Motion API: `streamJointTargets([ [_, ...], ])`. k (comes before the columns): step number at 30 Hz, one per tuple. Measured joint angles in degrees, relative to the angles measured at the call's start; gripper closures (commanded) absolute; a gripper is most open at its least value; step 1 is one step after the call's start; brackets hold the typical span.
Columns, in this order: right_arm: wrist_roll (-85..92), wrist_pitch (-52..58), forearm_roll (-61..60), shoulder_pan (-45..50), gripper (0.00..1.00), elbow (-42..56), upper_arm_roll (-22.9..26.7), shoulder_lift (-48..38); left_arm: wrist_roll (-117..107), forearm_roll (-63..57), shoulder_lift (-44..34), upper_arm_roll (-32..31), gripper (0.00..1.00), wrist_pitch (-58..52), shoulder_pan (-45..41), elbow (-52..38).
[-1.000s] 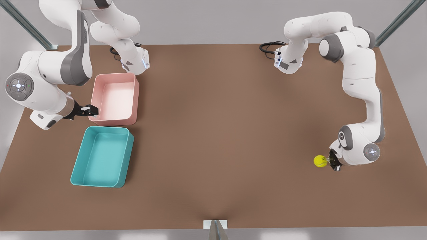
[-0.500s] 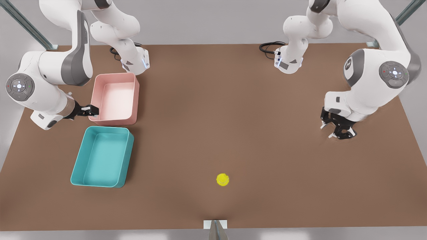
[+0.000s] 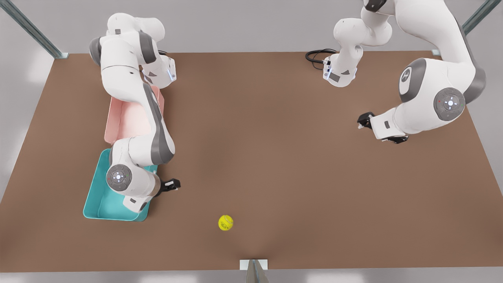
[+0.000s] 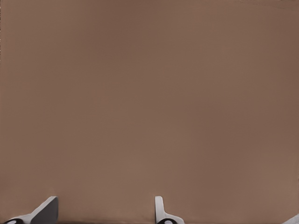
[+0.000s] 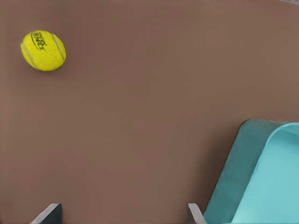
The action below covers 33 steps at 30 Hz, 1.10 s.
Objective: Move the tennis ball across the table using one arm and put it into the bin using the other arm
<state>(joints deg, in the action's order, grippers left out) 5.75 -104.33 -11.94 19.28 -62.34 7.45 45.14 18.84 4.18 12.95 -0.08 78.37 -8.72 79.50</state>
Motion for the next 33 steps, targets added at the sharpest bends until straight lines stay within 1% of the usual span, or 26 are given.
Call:
streamJointTargets([
  [2, -0.09, -8.9, -1.94, 0.64, 0.0, 0.22, -2.88, 3.63, -2.32, -0.01, 0.35, 0.0, 0.0, -0.33, -0.05, 0.0],
  [3, -0.14, -13.36, -2.54, 1.44, 0.0, 0.35, -3.53, 5.28, -3.38, -0.01, 0.45, 0.0, 0.0, -0.46, -0.07, 0.0],
  [5, -0.34, -21.58, -3.37, 2.87, 0.0, 2.07, -4.06, 9.09, -5.35, -0.03, 0.53, 0.0, 0.0, -0.66, -0.07, 0.0],
  [10, -1.1, -37.5, -4.12, 4.73, 0.0, 11.14, -4.45, 20.61, -9.41, -0.47, 0.49, 0.01, 0.0, -0.96, -0.08, -0.03],
  [15, -1.71, -49.85, -4.23, 6.26, 0.0, 14.72, -5.65, 25.75, -12.49, -0.86, 1.56, 0.08, 0.0, -1.09, 0.52, 0.02],
  [22, -2.28, -59.54, -4.25, 7.07, 0.0, 15.64, -7.12, 29.55, -15.59, -0.97, 2.1, 0.09, 0.0, -1.15, 1.16, 0.14],
  [29, -2.63, -63.47, -4.2, 7.93, 0.0, 15.58, -7.49, 30.78, -17.66, -0.96, 2.63, 0.08, 0.0, -1.19, 1.35, 0.17],
  [33, -2.76, -64.59, -4.08, 8.3, 0.0, 15.54, -6.91, 32.15, -18.53, -0.92, 2.83, 0.09, 0.0, -1.18, 1.61, 0.15],
])
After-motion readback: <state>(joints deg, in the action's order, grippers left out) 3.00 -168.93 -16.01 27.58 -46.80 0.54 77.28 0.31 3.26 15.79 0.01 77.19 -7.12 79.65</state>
